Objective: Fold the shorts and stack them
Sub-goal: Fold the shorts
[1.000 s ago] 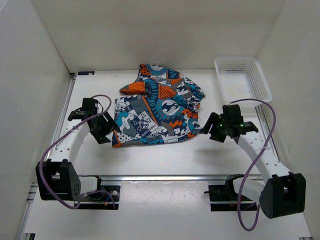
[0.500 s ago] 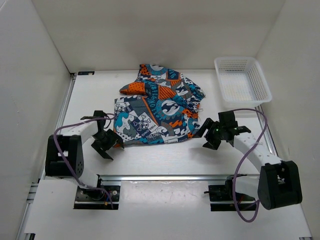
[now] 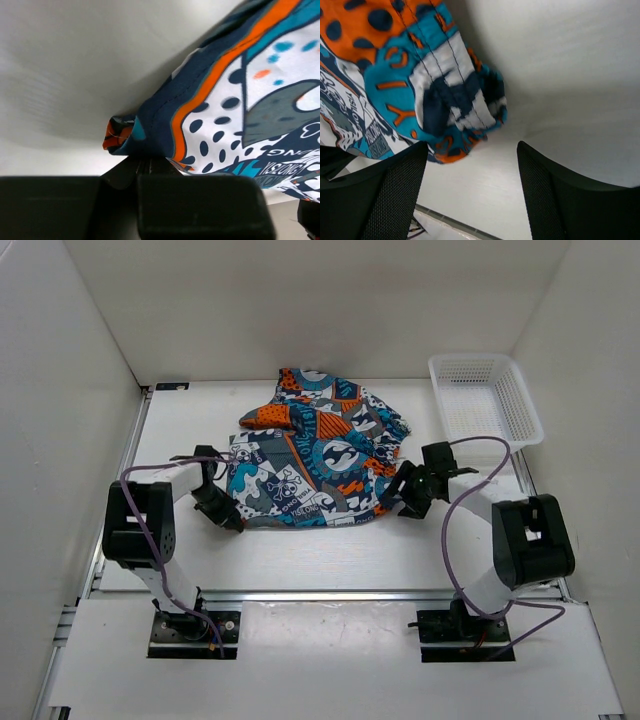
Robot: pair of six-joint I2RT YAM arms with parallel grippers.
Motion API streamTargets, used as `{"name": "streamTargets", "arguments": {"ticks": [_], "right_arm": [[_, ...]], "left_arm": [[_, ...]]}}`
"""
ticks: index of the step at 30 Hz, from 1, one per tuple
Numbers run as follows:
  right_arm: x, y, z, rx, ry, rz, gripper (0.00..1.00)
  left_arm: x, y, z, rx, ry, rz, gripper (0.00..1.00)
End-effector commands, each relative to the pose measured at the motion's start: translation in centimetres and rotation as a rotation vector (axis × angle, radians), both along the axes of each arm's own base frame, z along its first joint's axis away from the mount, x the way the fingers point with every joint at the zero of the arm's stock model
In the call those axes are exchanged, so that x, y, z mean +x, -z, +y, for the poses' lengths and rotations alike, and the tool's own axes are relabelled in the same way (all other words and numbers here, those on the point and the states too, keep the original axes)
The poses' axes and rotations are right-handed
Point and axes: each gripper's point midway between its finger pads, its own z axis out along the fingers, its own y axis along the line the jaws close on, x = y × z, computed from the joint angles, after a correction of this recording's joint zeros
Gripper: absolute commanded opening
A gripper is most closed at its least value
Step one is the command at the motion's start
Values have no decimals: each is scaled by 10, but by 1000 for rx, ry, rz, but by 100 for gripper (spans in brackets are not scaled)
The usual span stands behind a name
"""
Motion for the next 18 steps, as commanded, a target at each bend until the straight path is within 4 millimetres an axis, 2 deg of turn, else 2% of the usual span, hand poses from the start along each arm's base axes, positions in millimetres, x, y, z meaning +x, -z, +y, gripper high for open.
{"name": "streamTargets", "arguments": {"ticks": [1, 4, 5, 8, 10, 11, 12, 15, 16, 17, 18], "right_arm": [[27, -5, 5, -2, -11, -64, 74], [31, 2, 14, -3, -33, -56, 55], [32, 3, 13, -11, -28, -58, 37], [35, -2, 11, -40, -10, -64, 0], [34, -15, 5, -61, 7, -90, 0], [35, -28, 2, -73, 8, -129, 0], [33, -31, -5, -105, 17, -135, 0], [45, -69, -7, -124, 5, -231, 0], [44, -73, -11, -150, -8, -224, 0], [55, -99, -8, -138, -3, -272, 0], [58, -113, -9, -150, -6, -297, 0]], "left_arm": [[24, 1, 6, 45, 7, -83, 10], [27, -1, 4, 44, 16, -93, 10], [27, -1, 4, 44, 16, -93, 10], [31, -7, 2, 34, 27, -115, 10], [36, -12, 2, 34, 37, -138, 10], [37, -16, 2, 33, 37, -151, 10], [40, -19, 5, 34, 26, -154, 10], [55, -48, 4, 15, 40, -227, 10], [71, -65, 4, 15, 52, -276, 10], [69, -82, 4, 15, 52, -283, 10], [71, -95, 4, 16, 60, -306, 10]]}}
